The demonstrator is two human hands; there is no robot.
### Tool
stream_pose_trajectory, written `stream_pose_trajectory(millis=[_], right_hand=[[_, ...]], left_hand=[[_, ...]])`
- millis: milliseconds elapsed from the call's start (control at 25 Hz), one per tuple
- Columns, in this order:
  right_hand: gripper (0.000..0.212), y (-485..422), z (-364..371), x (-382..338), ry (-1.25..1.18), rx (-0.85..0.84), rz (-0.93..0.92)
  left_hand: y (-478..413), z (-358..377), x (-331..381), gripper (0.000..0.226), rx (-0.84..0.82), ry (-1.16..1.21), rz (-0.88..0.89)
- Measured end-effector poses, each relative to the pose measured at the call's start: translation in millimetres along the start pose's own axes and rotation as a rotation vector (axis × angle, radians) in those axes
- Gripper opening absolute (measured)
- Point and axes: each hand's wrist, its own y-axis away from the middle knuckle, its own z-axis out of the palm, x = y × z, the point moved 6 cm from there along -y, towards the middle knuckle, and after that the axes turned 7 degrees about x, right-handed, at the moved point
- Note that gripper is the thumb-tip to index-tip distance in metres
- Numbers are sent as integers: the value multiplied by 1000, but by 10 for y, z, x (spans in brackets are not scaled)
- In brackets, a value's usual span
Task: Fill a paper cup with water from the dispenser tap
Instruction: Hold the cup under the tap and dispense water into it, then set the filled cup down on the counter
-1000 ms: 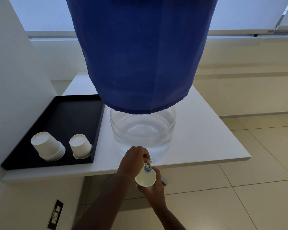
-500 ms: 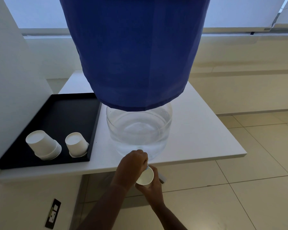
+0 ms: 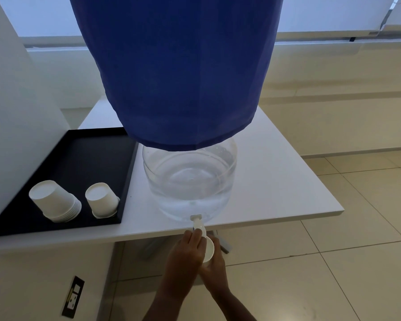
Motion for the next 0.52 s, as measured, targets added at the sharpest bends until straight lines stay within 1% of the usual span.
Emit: stream_pose_trajectory(millis=[80,160,240,320,440,520], right_hand=[[57,54,-49,41,-15,-10,13],[56,106,-153,75,-26,8,21],[55,129,-320,103,-32,34,28],[55,128,-516,106,-42,61,25],[58,57,-867,1,-38,94,-5],[59,-44,-1108,-145,-38,118,-22]], left_hand=[[29,23,-22,58,16,42,-45],[48,18,-27,55,53,76,-83],[47,-3,-17,47,119,111,-146],[40,-36,-5,38,205,168,-255],[-21,-87,84,43,291,170,-389],[-100,-90,185,47,312,171,-416]])
